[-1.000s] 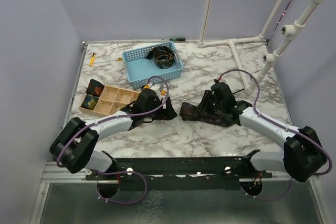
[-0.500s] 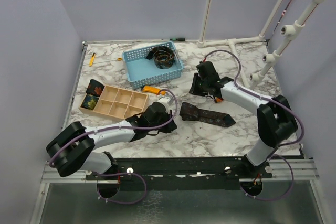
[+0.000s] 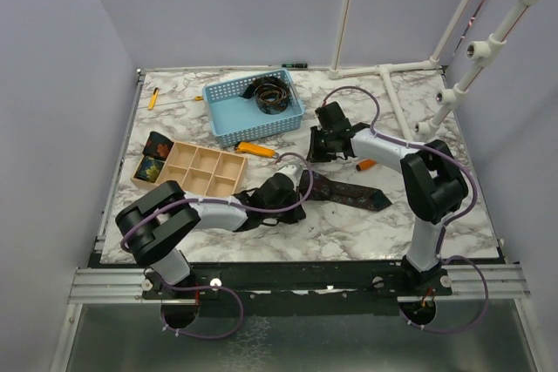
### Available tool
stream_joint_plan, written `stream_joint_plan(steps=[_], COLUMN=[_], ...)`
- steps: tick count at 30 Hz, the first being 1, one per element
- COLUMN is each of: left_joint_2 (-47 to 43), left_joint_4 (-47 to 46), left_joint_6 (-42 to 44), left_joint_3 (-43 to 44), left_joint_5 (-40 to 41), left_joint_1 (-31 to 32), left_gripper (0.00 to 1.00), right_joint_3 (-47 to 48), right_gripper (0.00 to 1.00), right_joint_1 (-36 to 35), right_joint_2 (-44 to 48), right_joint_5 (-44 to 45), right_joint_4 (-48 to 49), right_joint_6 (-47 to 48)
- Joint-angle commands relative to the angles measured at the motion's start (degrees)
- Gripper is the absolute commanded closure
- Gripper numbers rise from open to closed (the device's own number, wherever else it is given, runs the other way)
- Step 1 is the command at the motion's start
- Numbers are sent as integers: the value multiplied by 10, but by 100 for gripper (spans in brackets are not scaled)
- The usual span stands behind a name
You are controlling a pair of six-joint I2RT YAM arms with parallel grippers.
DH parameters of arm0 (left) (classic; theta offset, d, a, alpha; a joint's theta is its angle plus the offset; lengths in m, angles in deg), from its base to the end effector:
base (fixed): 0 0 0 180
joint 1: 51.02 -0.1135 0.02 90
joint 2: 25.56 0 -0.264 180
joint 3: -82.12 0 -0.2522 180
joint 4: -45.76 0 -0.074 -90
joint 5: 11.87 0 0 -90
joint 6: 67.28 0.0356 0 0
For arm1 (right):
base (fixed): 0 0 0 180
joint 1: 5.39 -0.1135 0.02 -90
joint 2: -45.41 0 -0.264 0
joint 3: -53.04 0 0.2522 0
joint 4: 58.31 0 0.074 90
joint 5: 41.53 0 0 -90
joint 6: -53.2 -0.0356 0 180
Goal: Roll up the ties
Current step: Roll the tie at the center of the board.
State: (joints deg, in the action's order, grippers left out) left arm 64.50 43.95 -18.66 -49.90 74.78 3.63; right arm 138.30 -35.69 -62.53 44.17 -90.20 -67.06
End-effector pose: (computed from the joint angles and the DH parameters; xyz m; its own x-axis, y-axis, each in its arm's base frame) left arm 0.1667 -0.2386 0.1377 -0.8359 0.0378 -0.5475 0.3831 0.7546 -0.5327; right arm 0.3418 0.2029 0.1782 -0.8801 0.0677 -0.4699 -0.1125 0.9319 0.3449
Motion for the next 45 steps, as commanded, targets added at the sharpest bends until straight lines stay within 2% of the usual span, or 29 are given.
stream_joint_plan(steps=[1, 14, 36, 42, 45], left_joint_2=[40, 106, 131, 121, 108], left_joint_4=[-46, -56, -71, -63, -60], left_joint_6=[-20, -37, -35, -26, -22], left_joint_3=[27, 67, 82, 54, 27], left_joint_5=[18, 45, 42, -10, -33], left_joint_1=[4, 4, 4, 4, 4], left_gripper=[100, 100, 100, 99, 93], right_joint_3=[-13, -73, -123, -77, -55], right_gripper=[81, 84, 89, 84, 78], right_joint_1=[2, 2, 2, 17, 33], right_joint_2=[-11, 9, 34, 43, 60], right_joint_5=[-24, -42, -80, -28, -3], right_joint_4=[-4, 20, 39, -1, -15], right_joint_6=[13, 16, 9, -5, -12])
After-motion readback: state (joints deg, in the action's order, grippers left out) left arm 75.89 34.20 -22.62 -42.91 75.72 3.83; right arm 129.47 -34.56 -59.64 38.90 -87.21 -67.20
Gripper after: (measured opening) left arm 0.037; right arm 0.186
